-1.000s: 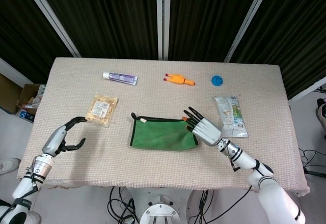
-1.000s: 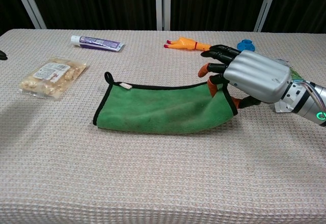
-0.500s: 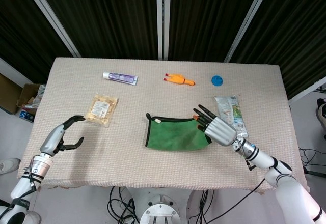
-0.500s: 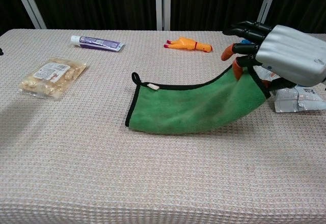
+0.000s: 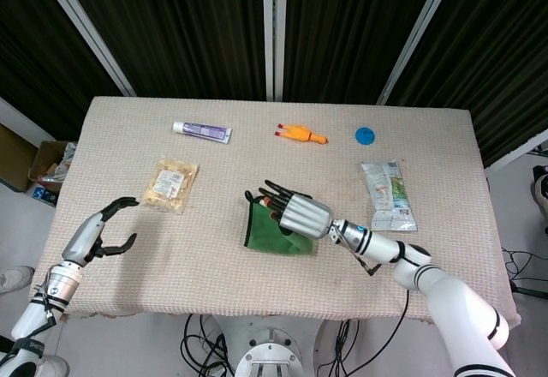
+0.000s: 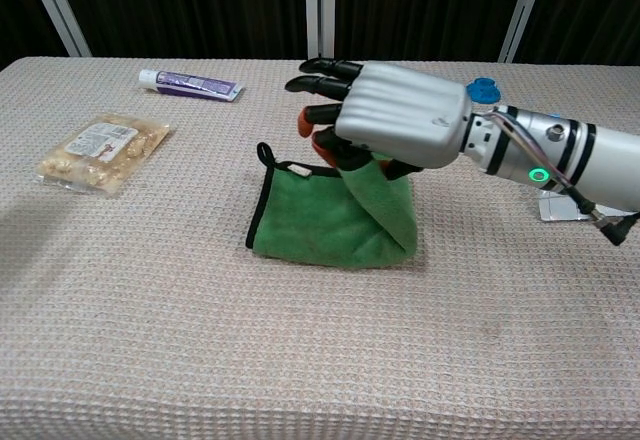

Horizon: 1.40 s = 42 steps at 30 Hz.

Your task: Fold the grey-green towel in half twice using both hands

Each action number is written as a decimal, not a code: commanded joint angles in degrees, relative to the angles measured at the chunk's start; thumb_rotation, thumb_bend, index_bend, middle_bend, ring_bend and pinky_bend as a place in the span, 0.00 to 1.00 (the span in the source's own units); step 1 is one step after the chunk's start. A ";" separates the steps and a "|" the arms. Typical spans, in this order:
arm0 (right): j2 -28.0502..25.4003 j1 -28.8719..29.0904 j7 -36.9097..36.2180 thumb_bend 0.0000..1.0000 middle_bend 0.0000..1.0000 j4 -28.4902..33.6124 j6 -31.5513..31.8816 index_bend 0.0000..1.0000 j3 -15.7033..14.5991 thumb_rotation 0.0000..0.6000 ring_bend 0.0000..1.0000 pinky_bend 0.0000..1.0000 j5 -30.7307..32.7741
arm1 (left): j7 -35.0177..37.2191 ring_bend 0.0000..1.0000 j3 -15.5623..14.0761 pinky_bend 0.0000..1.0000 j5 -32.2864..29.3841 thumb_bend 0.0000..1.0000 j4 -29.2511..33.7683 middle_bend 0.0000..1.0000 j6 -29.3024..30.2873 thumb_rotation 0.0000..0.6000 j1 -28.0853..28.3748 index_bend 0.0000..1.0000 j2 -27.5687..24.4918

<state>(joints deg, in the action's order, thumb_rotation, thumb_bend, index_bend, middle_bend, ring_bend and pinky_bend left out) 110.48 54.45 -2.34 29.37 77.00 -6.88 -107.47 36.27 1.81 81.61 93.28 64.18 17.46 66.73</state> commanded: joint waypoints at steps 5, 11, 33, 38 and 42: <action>3.11 3.48 0.86 0.48 0.26 -0.74 -3.61 0.69 0.95 1.00 0.05 0.00 0.10 | 0.58 0.14 -0.18 0.14 0.42 0.37 -0.41 0.13 0.03 1.00 -0.07 0.21 -0.24; 5.27 4.47 1.48 0.48 0.26 -2.51 -6.55 0.64 0.61 1.00 0.05 0.00 0.42 | 1.07 0.14 -0.31 0.14 0.78 0.37 -0.49 0.13 0.14 1.00 -0.12 0.21 -0.29; -2.08 -2.89 11.03 0.17 0.04 11.40 3.37 0.00 7.68 1.00 0.00 0.00 8.22 | -0.70 0.14 -0.08 0.14 0.96 0.37 -1.08 0.13 3.02 1.00 -1.39 0.21 -1.67; -16.98 -13.92 13.57 0.30 0.08 32.39 9.08 0.06 7.87 1.00 0.00 0.03 14.04 | -16.24 0.14 0.41 0.14 -2.35 0.36 -2.12 0.13 5.62 1.00 -2.51 0.21 -1.46; -28.35 -21.01 14.31 0.30 0.12 46.75 10.36 0.11 5.35 1.00 0.00 0.05 17.77 | -28.71 0.14 1.12 0.14 -4.09 0.36 -2.85 0.13 9.95 1.00 -3.76 0.21 0.01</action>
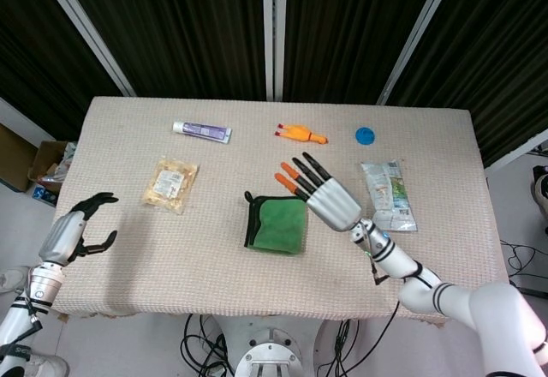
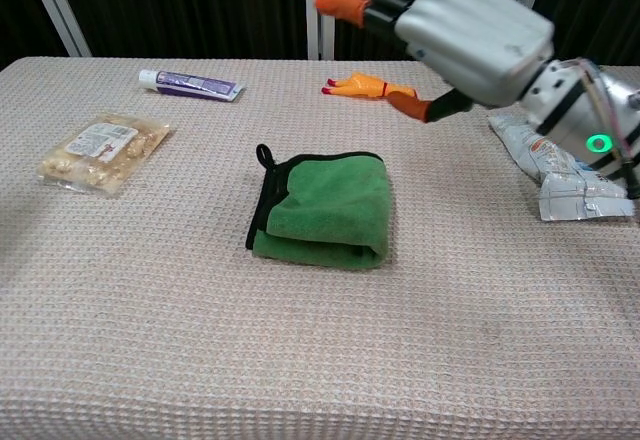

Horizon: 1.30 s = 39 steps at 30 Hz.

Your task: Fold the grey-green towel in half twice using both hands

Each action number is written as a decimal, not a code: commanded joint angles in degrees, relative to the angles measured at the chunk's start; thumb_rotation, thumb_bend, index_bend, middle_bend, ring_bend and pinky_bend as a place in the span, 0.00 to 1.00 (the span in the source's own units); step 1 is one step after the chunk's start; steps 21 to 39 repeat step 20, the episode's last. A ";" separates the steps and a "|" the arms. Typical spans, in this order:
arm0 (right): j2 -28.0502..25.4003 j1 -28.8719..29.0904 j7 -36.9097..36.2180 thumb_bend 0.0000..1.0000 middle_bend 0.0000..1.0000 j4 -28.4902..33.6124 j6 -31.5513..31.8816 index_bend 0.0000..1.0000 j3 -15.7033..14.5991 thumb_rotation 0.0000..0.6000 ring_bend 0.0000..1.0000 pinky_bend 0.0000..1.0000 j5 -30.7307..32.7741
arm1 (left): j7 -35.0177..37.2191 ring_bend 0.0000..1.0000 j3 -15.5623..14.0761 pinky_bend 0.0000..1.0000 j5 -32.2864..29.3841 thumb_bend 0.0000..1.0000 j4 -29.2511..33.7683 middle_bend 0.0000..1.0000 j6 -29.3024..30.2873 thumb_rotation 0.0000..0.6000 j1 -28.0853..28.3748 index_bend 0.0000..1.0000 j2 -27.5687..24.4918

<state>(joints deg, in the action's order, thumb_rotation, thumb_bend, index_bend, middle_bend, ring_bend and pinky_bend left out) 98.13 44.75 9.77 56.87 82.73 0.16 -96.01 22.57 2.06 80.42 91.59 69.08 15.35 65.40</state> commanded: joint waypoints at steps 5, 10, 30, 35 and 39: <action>-27.82 -20.25 -5.86 0.30 0.07 32.09 5.81 0.08 -6.69 1.00 0.00 0.01 10.25 | -22.52 0.14 1.21 0.14 -1.26 0.33 -2.41 0.14 11.73 1.00 -3.81 0.22 3.18; -32.75 -27.53 -13.74 0.30 0.03 33.52 10.02 0.03 -10.14 1.00 0.00 0.00 8.89 | -22.73 0.14 -0.24 0.14 1.89 0.32 -0.68 0.14 15.86 1.00 -6.32 0.22 2.75; -33.31 -35.16 -22.64 0.30 0.03 29.75 13.15 0.02 -11.15 1.00 0.00 0.00 6.08 | -20.63 0.14 -4.41 0.13 7.38 0.31 2.92 0.14 20.46 1.00 -11.07 0.22 2.40; -33.31 -35.16 -22.64 0.30 0.03 29.75 13.15 0.02 -11.15 1.00 0.00 0.00 6.08 | -20.63 0.14 -4.41 0.13 7.38 0.31 2.92 0.14 20.46 1.00 -11.07 0.22 2.40; -33.31 -35.16 -22.64 0.30 0.03 29.75 13.15 0.02 -11.15 1.00 0.00 0.00 6.08 | -20.63 0.14 -4.41 0.13 7.38 0.31 2.92 0.14 20.46 1.00 -11.07 0.22 2.40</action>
